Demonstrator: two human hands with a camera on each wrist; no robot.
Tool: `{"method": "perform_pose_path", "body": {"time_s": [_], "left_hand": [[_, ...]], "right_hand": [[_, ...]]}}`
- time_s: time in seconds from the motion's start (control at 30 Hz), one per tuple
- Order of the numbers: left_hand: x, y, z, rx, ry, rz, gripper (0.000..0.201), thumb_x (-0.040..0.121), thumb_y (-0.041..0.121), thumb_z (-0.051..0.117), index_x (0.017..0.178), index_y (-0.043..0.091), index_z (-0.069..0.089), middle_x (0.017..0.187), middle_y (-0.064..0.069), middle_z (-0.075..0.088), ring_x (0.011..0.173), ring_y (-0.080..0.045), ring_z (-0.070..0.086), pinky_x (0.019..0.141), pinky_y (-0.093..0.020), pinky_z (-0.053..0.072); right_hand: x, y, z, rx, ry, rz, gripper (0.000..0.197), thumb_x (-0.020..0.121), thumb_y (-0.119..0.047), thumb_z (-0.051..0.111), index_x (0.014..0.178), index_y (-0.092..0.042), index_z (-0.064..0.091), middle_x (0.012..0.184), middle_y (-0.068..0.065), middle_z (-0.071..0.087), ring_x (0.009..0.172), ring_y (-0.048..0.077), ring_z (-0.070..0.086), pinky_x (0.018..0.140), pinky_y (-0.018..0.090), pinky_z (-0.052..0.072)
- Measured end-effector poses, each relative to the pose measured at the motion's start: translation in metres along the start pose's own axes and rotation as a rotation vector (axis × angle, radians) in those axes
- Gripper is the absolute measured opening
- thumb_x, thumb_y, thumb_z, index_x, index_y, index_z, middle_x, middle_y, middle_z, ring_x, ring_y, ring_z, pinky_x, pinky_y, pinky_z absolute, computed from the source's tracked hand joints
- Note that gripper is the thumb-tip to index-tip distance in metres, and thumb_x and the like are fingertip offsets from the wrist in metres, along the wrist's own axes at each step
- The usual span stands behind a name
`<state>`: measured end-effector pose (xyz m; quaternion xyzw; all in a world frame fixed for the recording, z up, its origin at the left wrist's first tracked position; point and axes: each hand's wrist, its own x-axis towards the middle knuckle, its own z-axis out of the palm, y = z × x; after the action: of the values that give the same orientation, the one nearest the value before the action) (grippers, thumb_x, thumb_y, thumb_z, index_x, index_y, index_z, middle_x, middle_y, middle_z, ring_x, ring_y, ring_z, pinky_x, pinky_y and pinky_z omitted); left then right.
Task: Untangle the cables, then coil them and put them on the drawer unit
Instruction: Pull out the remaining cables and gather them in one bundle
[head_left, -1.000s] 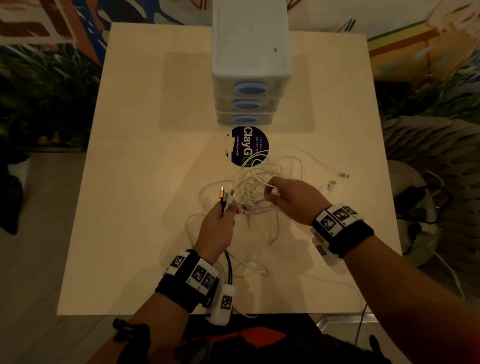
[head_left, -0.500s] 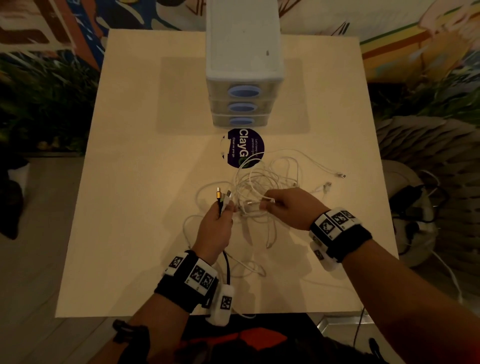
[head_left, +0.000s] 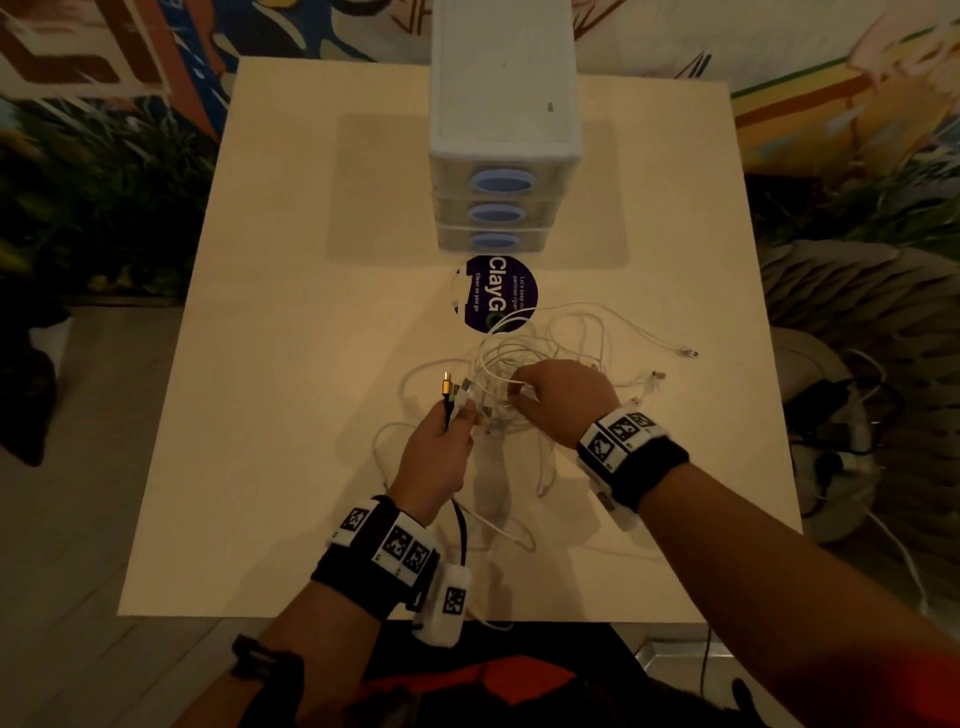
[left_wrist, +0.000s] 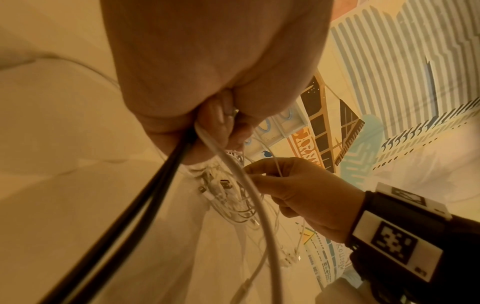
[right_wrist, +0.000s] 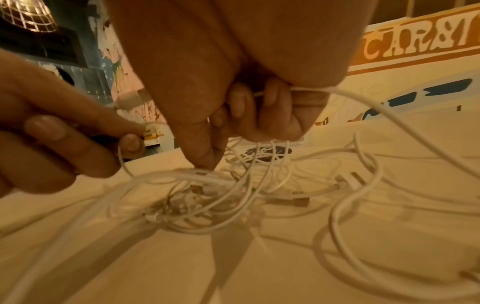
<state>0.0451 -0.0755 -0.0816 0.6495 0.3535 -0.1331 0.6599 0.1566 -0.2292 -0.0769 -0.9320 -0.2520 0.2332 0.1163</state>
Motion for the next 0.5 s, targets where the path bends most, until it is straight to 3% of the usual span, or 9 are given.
{"method": "perform_pose_path", "body": {"time_s": [0.13,0.23,0.33,0.5], "left_hand": [[0.001,0.000,-0.002,-0.028,0.006,-0.010,0.031,0.108,0.038,0.046,0.099,0.012,0.060,0.055,0.004,0.033,0.041,-0.009,0.025,0.043,-0.024,0.023],[0.000,0.000,-0.001,-0.012,-0.004,-0.011,0.032,0.107,0.039,0.046,0.098,0.013,0.060,0.056,0.004,0.035,0.043,-0.010,0.026,0.045,-0.025,0.024],[-0.002,0.002,0.001,-0.006,-0.014,-0.009,0.035,0.107,0.040,0.046,0.101,0.009,0.060,0.057,0.005,0.037,0.043,-0.009,0.028,0.044,-0.025,0.024],[0.000,0.000,-0.002,-0.018,0.015,-0.016,0.035,0.108,0.040,0.044,0.101,0.010,0.060,0.056,0.004,0.037,0.042,-0.008,0.027,0.044,-0.025,0.024]], "right_hand": [[-0.003,0.003,-0.005,0.050,0.043,0.013,0.021,0.097,-0.044,0.054,0.109,-0.030,0.065,0.099,-0.001,0.070,0.097,0.027,0.066,0.071,0.031,0.042],[0.000,-0.002,-0.002,0.005,-0.034,0.020,0.028,0.094,-0.051,0.058,0.113,-0.032,0.066,0.108,0.000,0.071,0.104,0.025,0.066,0.080,0.035,0.046],[0.004,-0.011,0.005,-0.030,-0.072,-0.009,0.021,0.095,-0.042,0.055,0.103,-0.028,0.069,0.102,0.000,0.069,0.099,0.025,0.066,0.072,0.032,0.047],[-0.005,-0.010,-0.011,0.137,0.064,-0.018,0.018,0.096,-0.045,0.058,0.103,-0.036,0.071,0.095,-0.008,0.067,0.085,0.016,0.060,0.070,0.030,0.040]]}}
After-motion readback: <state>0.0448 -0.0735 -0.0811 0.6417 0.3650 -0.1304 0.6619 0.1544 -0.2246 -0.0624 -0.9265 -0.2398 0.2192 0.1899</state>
